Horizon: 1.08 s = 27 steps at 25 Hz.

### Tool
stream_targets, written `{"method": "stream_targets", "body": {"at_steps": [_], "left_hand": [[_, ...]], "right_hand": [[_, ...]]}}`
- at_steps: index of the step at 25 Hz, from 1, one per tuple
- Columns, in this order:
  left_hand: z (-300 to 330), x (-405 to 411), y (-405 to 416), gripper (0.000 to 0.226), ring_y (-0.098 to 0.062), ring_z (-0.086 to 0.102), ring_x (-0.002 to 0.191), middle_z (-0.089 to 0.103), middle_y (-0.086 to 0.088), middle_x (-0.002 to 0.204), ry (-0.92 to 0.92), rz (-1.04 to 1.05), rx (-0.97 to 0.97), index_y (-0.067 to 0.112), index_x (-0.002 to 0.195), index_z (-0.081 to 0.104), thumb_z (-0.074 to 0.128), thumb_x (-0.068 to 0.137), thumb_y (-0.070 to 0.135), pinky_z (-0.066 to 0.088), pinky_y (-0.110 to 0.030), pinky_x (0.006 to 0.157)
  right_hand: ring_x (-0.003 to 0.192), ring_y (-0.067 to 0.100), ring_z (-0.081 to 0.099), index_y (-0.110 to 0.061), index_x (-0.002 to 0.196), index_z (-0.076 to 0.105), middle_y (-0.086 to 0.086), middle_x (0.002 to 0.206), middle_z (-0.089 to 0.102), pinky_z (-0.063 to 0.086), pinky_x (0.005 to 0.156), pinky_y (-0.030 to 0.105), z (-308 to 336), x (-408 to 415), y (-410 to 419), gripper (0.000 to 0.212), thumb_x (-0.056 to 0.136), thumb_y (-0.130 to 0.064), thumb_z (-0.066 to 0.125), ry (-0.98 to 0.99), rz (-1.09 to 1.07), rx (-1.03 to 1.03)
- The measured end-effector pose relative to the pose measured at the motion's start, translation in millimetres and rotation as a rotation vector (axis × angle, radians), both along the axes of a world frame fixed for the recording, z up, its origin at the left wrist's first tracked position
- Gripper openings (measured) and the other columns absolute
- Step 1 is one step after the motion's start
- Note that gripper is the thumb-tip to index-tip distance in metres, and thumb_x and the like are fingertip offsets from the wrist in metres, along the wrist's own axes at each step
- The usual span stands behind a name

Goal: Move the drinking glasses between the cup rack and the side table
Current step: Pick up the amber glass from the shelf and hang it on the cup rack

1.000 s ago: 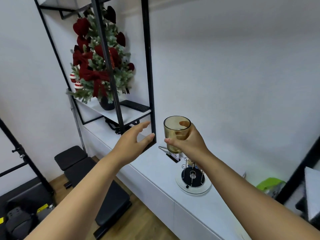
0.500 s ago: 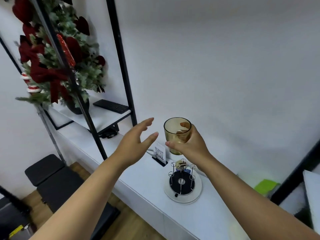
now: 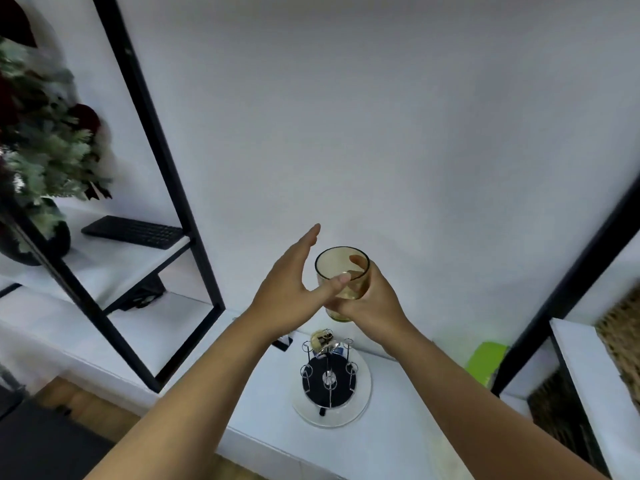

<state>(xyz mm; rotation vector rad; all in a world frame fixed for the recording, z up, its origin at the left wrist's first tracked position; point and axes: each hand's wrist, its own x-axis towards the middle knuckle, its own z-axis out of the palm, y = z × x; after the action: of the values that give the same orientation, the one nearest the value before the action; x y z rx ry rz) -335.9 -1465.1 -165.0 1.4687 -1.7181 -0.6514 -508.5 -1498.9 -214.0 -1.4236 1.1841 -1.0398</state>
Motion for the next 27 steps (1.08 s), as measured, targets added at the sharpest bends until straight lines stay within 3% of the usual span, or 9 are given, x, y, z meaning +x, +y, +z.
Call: {"method": "stream_targets", "body": {"at_steps": [2, 6, 10, 13, 16, 21, 24, 27], "left_hand": [[0, 5, -17, 0.102, 0.001, 0.032, 0.148, 0.031, 0.028, 0.161, 0.019, -0.047, 0.024, 0.064, 0.154, 0.013, 0.071, 0.071, 0.078, 0.036, -0.042, 0.119], [-10, 19, -51, 0.115, 0.0, 0.037, 0.144, 0.034, 0.027, 0.159, 0.036, -0.138, 0.09, 0.066, 0.153, 0.008, 0.083, 0.066, 0.07, 0.042, -0.042, 0.116], [-25, 29, -77, 0.12, -0.003, 0.049, 0.13, 0.04, 0.02, 0.153, 0.059, -0.127, 0.073, 0.059, 0.157, 0.012, 0.092, 0.067, 0.052, 0.049, -0.039, 0.108], [-35, 34, -92, 0.118, -0.001, 0.055, 0.122, 0.05, 0.02, 0.139, 0.085, -0.144, 0.091, 0.057, 0.155, 0.021, 0.095, 0.062, 0.049, 0.054, -0.039, 0.103], [-46, 32, -98, 0.113, 0.003, 0.058, 0.115, 0.054, 0.024, 0.127, 0.102, -0.153, 0.084, 0.059, 0.15, 0.028, 0.095, 0.06, 0.051, 0.055, -0.037, 0.099], [-66, 22, -102, 0.097, 0.004, 0.064, 0.111, 0.058, 0.022, 0.126, 0.242, -0.111, 0.118, 0.051, 0.145, 0.042, 0.094, 0.063, 0.052, 0.057, -0.031, 0.093], [-74, 11, -96, 0.082, 0.002, 0.067, 0.111, 0.061, 0.017, 0.127, 0.42, -0.055, 0.162, 0.045, 0.14, 0.052, 0.091, 0.069, 0.043, 0.055, -0.027, 0.087], [-83, -2, -89, 0.071, 0.002, 0.066, 0.114, 0.06, 0.013, 0.13, 0.484, -0.049, 0.19, 0.041, 0.135, 0.059, 0.09, 0.071, 0.038, 0.053, -0.023, 0.082]], "right_hand": [[0.111, -0.001, 0.068, -0.043, 0.136, 0.05, -0.018, 0.124, 0.069, 0.063, 0.086, 0.036, -6, 14, -5, 0.095, 0.052, -0.045, 0.093, -0.02, -0.021, 0.019], [0.108, 0.009, 0.071, -0.052, 0.126, 0.056, -0.018, 0.118, 0.069, 0.064, 0.083, 0.051, -18, 47, -24, 0.072, 0.062, -0.036, 0.085, 0.015, -0.084, -0.014], [0.106, 0.011, 0.071, -0.06, 0.12, 0.055, -0.016, 0.115, 0.068, 0.064, 0.082, 0.051, -25, 66, -36, 0.071, 0.062, -0.032, 0.084, 0.036, -0.16, -0.006], [0.108, 0.012, 0.071, -0.048, 0.136, 0.053, -0.012, 0.119, 0.07, 0.061, 0.09, 0.05, -33, 70, -41, 0.086, 0.057, -0.032, 0.083, 0.1, -0.169, -0.02], [0.108, 0.008, 0.07, -0.04, 0.136, 0.057, -0.01, 0.119, 0.071, 0.059, 0.096, 0.041, -36, 62, -38, 0.081, 0.059, -0.03, 0.08, 0.082, -0.181, -0.023], [0.11, 0.012, 0.071, -0.029, 0.132, 0.065, -0.005, 0.123, 0.072, 0.058, 0.094, 0.036, -57, 30, -34, 0.05, 0.087, -0.016, 0.083, -0.229, -0.047, 0.172], [0.128, 0.022, 0.066, -0.026, 0.144, 0.058, 0.004, 0.142, 0.066, 0.057, 0.1, 0.047, -71, 13, -34, 0.046, 0.1, -0.032, 0.07, -0.494, 0.001, 0.358], [0.134, 0.03, 0.061, -0.024, 0.149, 0.055, 0.011, 0.146, 0.063, 0.059, 0.093, 0.042, -80, 5, -29, 0.053, 0.104, -0.051, 0.053, -0.685, 0.019, 0.514]]}}
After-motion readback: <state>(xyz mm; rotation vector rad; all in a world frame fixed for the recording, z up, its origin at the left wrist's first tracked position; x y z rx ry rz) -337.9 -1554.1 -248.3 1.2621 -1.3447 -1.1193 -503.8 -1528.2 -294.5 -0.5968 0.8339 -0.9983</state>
